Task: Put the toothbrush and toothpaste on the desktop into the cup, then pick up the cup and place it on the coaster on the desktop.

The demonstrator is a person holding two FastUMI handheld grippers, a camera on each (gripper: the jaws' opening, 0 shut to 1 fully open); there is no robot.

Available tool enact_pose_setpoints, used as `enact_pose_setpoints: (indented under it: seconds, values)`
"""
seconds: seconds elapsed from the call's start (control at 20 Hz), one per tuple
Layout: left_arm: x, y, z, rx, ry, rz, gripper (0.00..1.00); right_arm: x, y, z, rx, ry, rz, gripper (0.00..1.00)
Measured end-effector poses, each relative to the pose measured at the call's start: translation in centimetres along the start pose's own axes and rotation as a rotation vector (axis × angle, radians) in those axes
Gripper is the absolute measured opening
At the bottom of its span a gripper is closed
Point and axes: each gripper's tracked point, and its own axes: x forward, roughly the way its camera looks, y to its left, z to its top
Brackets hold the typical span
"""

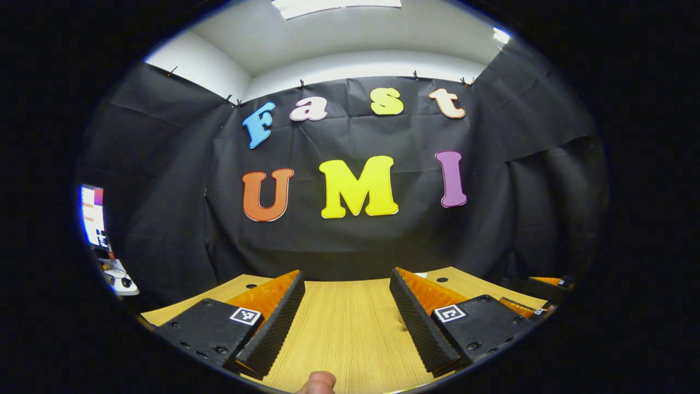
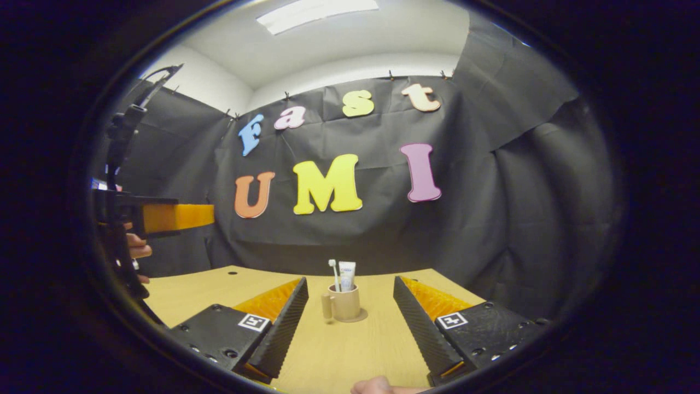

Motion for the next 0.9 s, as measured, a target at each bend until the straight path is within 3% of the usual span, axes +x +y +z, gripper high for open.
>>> enact_pose_setpoints:
  seconds: [0.05,0.3,0.9]
  values:
    - [-0.4,0.3,-0.3,-0.015,-0.006,-0.002,0.99,-0.1,0.2,0.1,-0.019,-0.008,-0.016,0.92]
    - [-2.2,0.4,-3.9,-0.035,0.000,0.003,0.99,-0.4,1.4,0.8,-0.085,-0.041,-0.055,0.95]
    - [-0.5,0.4,-6.2,0.018,-0.047,0.016,0.99,2.5,1.1,-1.4,-0.027,-0.001,-0.074,0.96]
